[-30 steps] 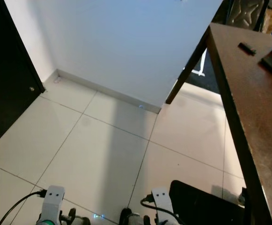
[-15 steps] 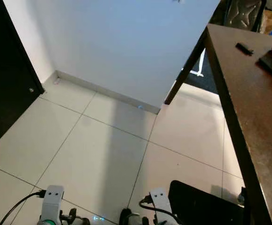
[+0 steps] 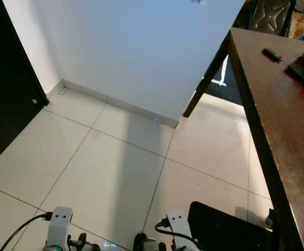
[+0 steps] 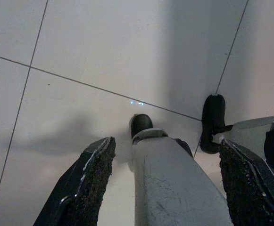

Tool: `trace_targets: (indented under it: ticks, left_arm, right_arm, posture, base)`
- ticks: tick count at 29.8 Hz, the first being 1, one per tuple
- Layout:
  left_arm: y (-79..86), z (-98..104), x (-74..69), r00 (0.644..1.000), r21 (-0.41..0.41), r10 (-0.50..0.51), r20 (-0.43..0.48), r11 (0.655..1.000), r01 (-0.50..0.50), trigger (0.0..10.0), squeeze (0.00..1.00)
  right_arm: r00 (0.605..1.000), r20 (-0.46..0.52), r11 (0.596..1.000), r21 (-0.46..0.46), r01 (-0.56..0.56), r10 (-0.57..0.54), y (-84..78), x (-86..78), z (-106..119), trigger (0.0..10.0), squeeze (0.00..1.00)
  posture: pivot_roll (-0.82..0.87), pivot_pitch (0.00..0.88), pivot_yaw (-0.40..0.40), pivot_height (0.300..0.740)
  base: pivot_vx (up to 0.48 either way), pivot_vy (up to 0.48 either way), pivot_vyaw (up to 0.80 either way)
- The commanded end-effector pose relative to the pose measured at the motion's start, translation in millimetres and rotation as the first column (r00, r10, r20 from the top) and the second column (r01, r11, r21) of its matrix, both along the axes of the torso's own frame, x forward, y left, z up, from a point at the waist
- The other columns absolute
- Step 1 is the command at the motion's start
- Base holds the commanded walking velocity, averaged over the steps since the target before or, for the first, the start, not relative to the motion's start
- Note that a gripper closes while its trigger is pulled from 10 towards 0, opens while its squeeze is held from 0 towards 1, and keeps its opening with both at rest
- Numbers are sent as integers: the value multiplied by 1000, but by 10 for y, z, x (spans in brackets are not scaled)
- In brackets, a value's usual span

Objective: Hang keys on a hook

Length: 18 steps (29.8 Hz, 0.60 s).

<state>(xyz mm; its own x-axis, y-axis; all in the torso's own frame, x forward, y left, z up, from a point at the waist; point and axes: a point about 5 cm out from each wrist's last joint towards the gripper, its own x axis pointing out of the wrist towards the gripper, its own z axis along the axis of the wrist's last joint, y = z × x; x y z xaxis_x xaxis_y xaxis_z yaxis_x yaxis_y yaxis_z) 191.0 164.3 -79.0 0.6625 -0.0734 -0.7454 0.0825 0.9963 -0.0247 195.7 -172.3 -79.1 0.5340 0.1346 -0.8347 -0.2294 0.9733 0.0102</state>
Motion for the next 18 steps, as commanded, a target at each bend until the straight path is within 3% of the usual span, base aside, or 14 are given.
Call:
trace_targets:
  ticks: [1,18]
  left_arm:
    - [-71,-112,-208,996,-17,-16,-84,1000,14,10000,0]
    - [-41,-116,-220,996,-21,-4,-88,1000,2,10000,0]
  right_arm:
    - [997,-65,999,13,41,-40,-34,-145,-73,10000,0]
    - [996,-71,998,21,58,-56,-32,-150,-77,10000,0]
  posture:
    - [99,140,-39,740]
    - [98,127,-31,740]
  base:
    - [0,0,0]
    - [0,0,0]
